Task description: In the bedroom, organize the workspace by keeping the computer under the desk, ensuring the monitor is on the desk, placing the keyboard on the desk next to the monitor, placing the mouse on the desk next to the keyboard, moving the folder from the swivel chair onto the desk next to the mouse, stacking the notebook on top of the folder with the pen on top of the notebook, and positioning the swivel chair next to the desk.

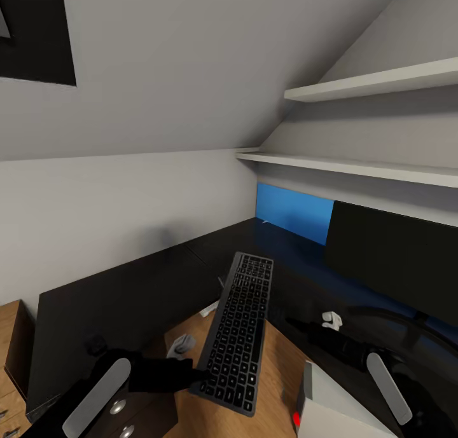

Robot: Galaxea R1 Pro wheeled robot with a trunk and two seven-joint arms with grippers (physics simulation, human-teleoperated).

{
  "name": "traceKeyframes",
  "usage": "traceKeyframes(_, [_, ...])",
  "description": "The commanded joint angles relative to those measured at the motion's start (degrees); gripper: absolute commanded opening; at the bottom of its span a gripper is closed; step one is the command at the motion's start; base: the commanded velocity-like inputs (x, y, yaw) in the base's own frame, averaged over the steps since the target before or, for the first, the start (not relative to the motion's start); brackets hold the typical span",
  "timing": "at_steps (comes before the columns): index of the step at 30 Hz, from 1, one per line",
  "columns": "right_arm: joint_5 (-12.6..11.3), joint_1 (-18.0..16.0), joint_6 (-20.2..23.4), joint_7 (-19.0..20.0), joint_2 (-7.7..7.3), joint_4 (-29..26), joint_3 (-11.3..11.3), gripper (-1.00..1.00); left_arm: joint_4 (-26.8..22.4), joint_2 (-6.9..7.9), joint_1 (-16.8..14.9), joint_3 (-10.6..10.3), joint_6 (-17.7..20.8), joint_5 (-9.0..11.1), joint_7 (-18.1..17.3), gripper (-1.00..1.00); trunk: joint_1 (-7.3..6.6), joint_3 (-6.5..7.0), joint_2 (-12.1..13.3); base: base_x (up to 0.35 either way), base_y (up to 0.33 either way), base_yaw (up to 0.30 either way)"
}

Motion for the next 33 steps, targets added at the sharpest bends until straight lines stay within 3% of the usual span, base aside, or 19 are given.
traceKeyframes(1, [-0.2,0.0,0.4,0.4,0.00,0.0,0.0,1.00,-0.2,0.00,-0.1,-0.2,0.0,-0.7,-0.5,-1.00,0.01,-0.08,-0.1,0.000,0.000,0.000])
traceKeyframes(10, [-0.1,0.0,0.4,2.6,0.08,0.1,0.4,1.00,-1.2,-2.16,-0.1,-0.7,0.0,-0.7,-0.8,-1.00,0.01,-0.08,-0.1,0.000,0.000,0.000])
traceKeyframes(27, [-0.2,0.0,1.5,2.9,0.48,1.9,0.9,1.00,-2.2,-3.00,-0.1,-0.8,0.0,-0.7,-0.9,-1.00,0.01,-0.08,-0.1,0.000,0.000,0.000])
traceKeyframes(33, [-0.3,0.0,2.8,3.0,1.22,2.2,1.0,1.00,-2.3,-4.10,-0.1,-0.9,0.0,-0.7,-0.8,-1.00,0.01,-0.08,-0.1,0.000,0.000,0.000])
